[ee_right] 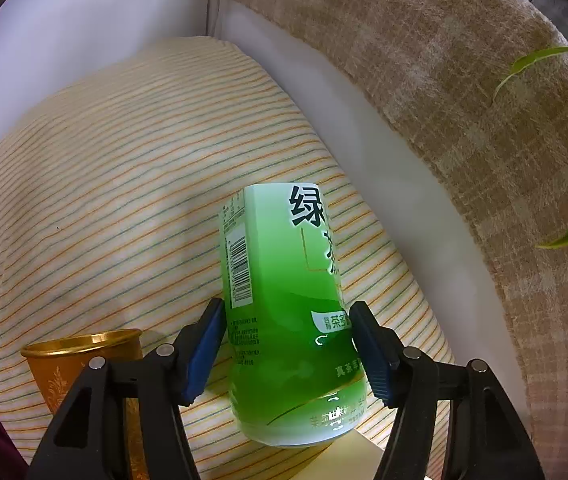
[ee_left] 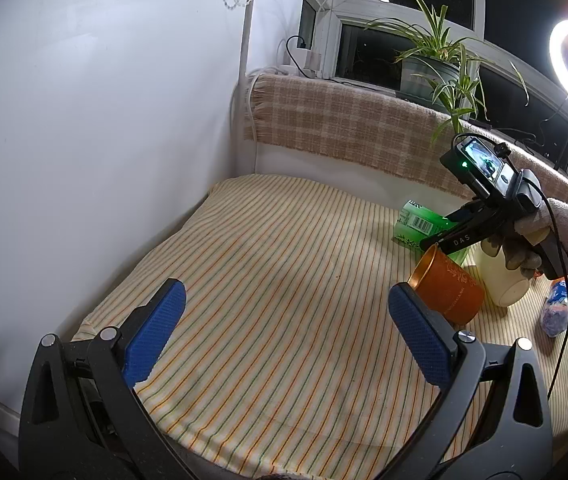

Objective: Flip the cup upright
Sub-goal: 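Close the right gripper around the green tea bottle's body, then lift the green tea bottle with the right gripper and rotate it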

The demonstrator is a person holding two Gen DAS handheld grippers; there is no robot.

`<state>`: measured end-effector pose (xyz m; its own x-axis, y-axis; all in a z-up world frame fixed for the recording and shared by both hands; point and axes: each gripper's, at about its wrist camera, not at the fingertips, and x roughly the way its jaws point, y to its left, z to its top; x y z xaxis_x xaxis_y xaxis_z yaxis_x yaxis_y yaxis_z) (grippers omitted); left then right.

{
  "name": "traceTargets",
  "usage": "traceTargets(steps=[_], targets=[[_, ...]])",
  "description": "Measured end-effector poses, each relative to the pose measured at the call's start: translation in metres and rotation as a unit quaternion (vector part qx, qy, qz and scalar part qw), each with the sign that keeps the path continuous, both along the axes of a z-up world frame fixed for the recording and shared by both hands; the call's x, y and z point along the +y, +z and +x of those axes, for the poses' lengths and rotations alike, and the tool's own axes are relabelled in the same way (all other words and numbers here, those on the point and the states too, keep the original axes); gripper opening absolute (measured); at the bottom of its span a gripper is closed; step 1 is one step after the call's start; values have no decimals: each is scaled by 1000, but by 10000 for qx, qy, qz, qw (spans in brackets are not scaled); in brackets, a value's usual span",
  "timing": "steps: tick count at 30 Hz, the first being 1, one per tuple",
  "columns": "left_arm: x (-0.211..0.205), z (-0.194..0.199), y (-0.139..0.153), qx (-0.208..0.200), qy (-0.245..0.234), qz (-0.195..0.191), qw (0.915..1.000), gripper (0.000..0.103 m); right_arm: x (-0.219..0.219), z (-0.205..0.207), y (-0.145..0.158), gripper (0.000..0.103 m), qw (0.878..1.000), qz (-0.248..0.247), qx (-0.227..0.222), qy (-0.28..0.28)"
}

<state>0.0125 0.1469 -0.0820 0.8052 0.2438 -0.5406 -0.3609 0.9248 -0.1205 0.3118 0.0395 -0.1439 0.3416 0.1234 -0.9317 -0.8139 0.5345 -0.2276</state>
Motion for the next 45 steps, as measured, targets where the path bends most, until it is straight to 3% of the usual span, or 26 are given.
traceTargets(steps=[7,22,32,36,40,45], targets=[[0,-1,1,-7,-8,3,10000,103,-1,-1,4,64,9999,68,-83,-43],[-16,-19,19,-240,-167,72,9995,103,-43,-53,72,64,9979,504,-399,-45],[-39,-37,29,-453,-470,36,9979,103,-94,-117,125,64,9883,1373,-520,-405],[-48,-41,30,-503,-623,-35,9968,103,-126,-149,133,64,9766,1963,-351,-808],[-57,-43,28,-503,-773,-193,9955,103,-156,-171,123,65,9567,2529,30,-1439],[-70,-41,24,-429,-979,-293,9938,103,-195,-192,96,65,9137,3207,691,-2398]])
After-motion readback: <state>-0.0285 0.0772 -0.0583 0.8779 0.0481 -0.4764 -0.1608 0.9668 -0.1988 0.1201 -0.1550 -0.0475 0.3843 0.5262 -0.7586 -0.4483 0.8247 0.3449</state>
